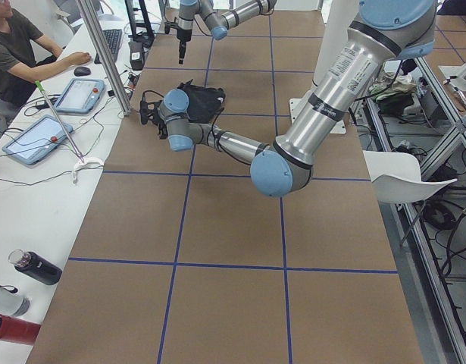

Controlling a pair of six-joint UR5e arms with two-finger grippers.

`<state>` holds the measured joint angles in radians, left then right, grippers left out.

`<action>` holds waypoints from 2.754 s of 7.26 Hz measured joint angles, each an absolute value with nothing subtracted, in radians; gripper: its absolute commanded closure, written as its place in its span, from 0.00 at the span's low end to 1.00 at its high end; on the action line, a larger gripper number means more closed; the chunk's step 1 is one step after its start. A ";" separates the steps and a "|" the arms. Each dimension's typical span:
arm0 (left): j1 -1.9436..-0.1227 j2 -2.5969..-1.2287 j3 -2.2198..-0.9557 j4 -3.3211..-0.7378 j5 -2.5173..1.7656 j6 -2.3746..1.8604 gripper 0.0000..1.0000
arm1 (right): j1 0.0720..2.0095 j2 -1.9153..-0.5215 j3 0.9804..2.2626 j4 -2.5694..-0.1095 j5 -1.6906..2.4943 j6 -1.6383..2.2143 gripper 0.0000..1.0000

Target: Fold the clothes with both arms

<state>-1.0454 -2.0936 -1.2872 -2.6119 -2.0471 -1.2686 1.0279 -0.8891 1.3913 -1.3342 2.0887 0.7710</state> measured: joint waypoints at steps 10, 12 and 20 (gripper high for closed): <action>-1.371 -1.610 -1.510 -2.462 -2.101 -0.430 0.00 | 1.203 -1.466 1.977 -1.622 2.098 0.525 0.00; -1.379 -1.578 -1.519 -2.398 -2.149 -0.410 0.00 | 1.222 -1.553 1.972 -1.615 2.107 0.511 0.00; -1.565 -1.595 -1.619 -1.532 -2.324 0.088 0.00 | 1.532 -1.752 1.852 -1.626 2.461 0.140 0.00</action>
<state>-1.5651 -1.5952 -1.6189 -1.5323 -2.3236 0.0881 1.5322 -1.7522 1.8521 -1.6263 2.4611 0.1404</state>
